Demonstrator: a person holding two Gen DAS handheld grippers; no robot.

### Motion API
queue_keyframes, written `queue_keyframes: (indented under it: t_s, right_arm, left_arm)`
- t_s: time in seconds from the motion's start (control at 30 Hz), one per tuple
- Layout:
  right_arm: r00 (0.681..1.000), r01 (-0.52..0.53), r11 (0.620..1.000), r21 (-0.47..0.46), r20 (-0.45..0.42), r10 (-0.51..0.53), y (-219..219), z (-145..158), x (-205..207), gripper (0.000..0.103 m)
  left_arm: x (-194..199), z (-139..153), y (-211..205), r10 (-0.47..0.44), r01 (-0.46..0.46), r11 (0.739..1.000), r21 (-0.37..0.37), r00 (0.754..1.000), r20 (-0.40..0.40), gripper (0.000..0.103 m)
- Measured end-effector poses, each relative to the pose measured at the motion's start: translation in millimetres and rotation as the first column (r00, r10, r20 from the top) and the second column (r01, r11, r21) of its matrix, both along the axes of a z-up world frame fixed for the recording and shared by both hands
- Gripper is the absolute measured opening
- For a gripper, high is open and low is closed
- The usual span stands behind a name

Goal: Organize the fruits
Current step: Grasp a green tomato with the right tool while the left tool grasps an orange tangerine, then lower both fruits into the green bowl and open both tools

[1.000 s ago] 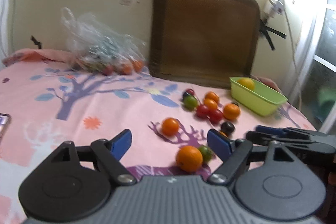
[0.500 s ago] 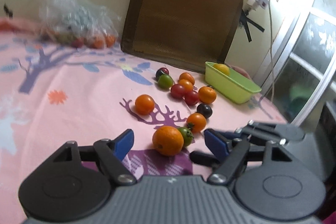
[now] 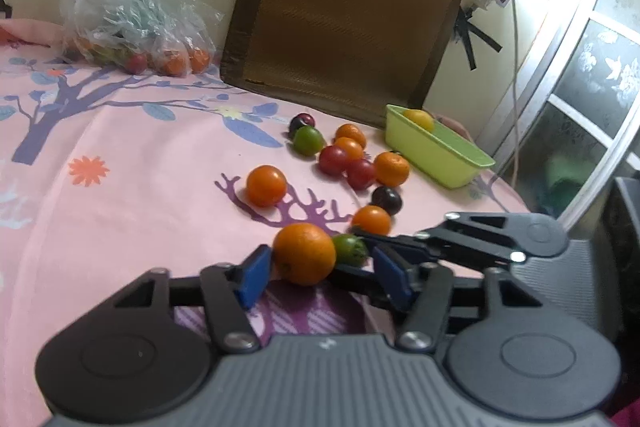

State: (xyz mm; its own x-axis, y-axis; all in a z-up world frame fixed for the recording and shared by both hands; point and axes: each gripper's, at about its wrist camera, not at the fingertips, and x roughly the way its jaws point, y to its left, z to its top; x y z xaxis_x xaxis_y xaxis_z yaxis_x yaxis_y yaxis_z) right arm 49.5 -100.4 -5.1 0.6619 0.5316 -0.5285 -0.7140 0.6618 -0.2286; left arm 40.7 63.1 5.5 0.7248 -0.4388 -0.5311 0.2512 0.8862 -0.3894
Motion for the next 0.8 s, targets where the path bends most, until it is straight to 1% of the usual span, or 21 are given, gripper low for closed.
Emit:
queue_keyframes:
  t_s: [0.07, 0.13, 0.17, 0.33, 0.37, 0.43, 0.53, 0.63, 0.73, 0.8]
  right_arm:
    - [1.0, 0.019, 0.999, 0.027, 0.006, -0.019, -8, 4, -3, 0.025]
    - [0.999, 0.038, 0.998, 0.043, 0.007, -0.039, -17, 6, -6, 0.025]
    - [0.999, 0.052, 0.997, 0.049, 0.006, -0.052, -21, 6, -7, 0.025]
    - [0.991, 0.134, 0.987, 0.084, -0.021, -0.133, -46, 7, -13, 0.025]
    - [0.988, 0.151, 0.984, 0.091, -0.026, -0.149, -51, 7, -14, 0.025]
    - [0.983, 0.185, 0.977, 0.102, -0.037, -0.182, -61, 8, -14, 0.025]
    - [0.974, 0.227, 0.966, 0.128, -0.06, -0.22, -75, 10, -9, 0.025]
    - [0.959, 0.283, 0.946, 0.16, -0.052, -0.278, -92, 17, 0, 0.025]
    - [0.938, 0.341, 0.918, 0.203, -0.003, -0.348, -114, 29, 9, 0.025]
    - [0.916, 0.381, 0.894, 0.234, 0.035, -0.399, -131, 39, 16, 0.025]
  left_arm:
    - [1, -1, 2, 0.009, -0.009, 1.0, -0.004, 1.0, -0.001, 0.044]
    - [4, -3, 3, 0.024, -0.024, 1.0, 0.001, 1.0, -0.012, 0.043]
    - [7, -5, 2, 0.034, -0.033, 0.999, 0.016, 0.999, -0.028, 0.042]
    - [14, -3, -11, 0.04, -0.039, 0.996, 0.085, 0.999, -0.008, 0.043]
    - [15, -3, -13, 0.047, -0.046, 0.994, 0.098, 0.999, -0.003, 0.038]
    - [16, -2, -17, 0.06, -0.06, 0.991, 0.118, 0.998, 0.004, 0.035]
    - [14, 3, -18, 0.042, -0.042, 0.996, 0.083, 0.999, -0.003, 0.035]
    - [18, 16, -26, 0.014, -0.015, 0.997, 0.074, 1.0, 0.017, 0.035]
    - [35, 36, -42, -0.038, 0.036, 0.998, 0.042, 0.998, 0.043, 0.035]
    - [51, 52, -60, -0.079, 0.077, 0.997, 0.031, 0.994, 0.069, 0.035]
